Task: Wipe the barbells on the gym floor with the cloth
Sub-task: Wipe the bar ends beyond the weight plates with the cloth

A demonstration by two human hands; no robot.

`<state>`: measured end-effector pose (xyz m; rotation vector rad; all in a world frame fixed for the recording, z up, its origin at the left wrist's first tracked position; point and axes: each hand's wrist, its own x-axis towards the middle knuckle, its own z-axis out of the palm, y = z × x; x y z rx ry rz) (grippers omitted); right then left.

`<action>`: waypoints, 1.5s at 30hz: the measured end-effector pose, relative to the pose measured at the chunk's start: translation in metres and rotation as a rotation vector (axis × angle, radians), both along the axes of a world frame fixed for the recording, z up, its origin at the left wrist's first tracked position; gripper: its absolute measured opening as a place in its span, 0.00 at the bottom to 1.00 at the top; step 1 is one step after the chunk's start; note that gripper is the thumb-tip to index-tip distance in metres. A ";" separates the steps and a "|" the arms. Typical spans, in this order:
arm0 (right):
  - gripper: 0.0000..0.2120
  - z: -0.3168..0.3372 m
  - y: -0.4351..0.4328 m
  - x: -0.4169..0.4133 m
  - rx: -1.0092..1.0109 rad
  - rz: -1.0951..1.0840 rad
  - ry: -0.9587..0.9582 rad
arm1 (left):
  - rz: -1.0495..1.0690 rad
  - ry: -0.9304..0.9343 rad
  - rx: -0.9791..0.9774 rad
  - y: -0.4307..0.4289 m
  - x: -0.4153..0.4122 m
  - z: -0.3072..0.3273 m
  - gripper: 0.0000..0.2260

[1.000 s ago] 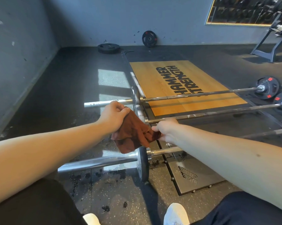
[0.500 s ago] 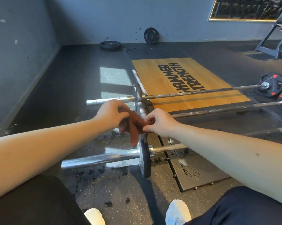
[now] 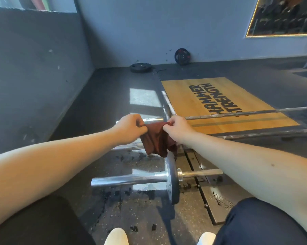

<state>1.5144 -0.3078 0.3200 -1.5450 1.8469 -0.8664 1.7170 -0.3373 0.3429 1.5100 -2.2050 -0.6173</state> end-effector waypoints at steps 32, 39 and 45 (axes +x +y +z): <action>0.15 -0.117 -0.226 0.073 0.598 -0.038 -0.917 | -0.020 0.035 0.391 -0.190 0.074 -0.142 0.28; 0.09 -0.146 -0.282 0.089 0.483 0.130 -0.497 | -0.101 0.039 0.415 -0.232 0.074 -0.187 0.28; 0.09 -0.211 -0.279 0.097 0.239 0.463 0.305 | 0.163 -0.180 0.269 -0.252 0.130 -0.254 0.25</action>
